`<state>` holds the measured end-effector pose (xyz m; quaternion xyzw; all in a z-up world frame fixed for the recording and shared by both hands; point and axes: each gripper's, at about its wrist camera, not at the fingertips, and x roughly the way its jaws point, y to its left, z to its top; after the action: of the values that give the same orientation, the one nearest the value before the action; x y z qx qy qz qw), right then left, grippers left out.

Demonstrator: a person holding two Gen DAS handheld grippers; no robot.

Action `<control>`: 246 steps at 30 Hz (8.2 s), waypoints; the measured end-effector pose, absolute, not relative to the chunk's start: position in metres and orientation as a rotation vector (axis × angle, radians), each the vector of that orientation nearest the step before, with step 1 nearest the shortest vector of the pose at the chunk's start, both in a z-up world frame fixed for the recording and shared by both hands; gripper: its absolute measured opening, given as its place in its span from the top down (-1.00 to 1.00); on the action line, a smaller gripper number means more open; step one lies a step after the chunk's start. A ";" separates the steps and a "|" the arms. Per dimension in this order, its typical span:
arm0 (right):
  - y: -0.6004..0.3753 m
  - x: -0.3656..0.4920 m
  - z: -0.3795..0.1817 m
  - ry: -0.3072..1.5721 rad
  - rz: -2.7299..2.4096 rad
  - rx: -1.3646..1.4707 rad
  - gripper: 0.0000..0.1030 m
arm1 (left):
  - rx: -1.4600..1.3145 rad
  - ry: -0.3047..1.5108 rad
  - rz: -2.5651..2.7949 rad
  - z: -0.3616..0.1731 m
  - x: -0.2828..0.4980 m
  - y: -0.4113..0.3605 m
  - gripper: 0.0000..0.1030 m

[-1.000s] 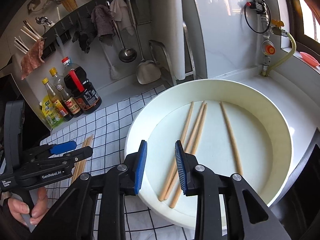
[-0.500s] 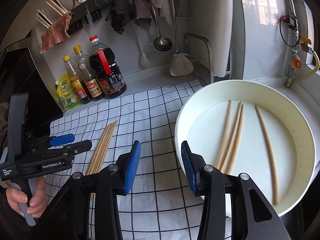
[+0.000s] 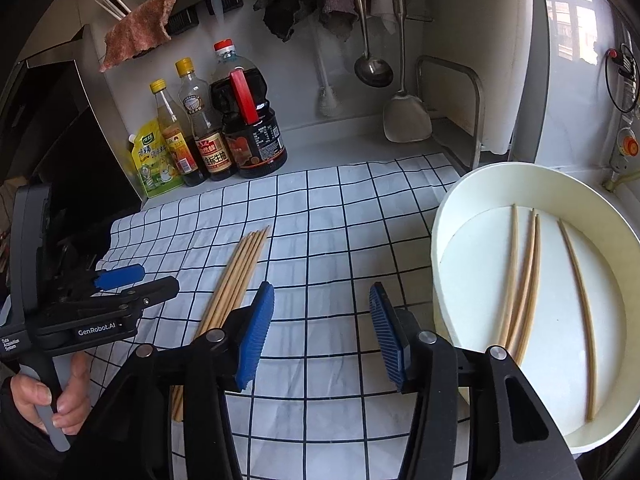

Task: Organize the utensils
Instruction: 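Move both open tools back above the remaining chopstick bundle, then lower both tools to the bundle and separate single chopsticks from it, then close the right tool on one chopstick while the left tool grasps another, then carry both held chopsticks up and over the cream basin, then open both tools to drop the chopsticks into the basin, then move both open tools back above the chopstick bundle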

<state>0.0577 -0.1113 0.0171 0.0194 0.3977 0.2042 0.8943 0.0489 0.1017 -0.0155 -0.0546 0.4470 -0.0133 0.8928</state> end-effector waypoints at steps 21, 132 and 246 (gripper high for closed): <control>-0.090 0.077 -0.011 0.857 0.424 0.009 0.02 | -0.093 0.938 -0.083 -0.040 0.078 0.107 -0.37; -0.038 0.071 -0.069 0.999 0.444 -0.201 -0.07 | 0.083 1.036 0.049 -0.084 0.059 0.116 -0.83; -0.270 0.062 0.018 0.819 0.098 0.230 0.44 | 0.065 0.938 -0.364 0.008 0.110 -0.094 -0.03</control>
<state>0.0615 -0.2697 0.0183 0.1116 0.3971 0.0476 0.9097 0.1098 -0.0941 0.0075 0.0310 0.4494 -0.1745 0.8756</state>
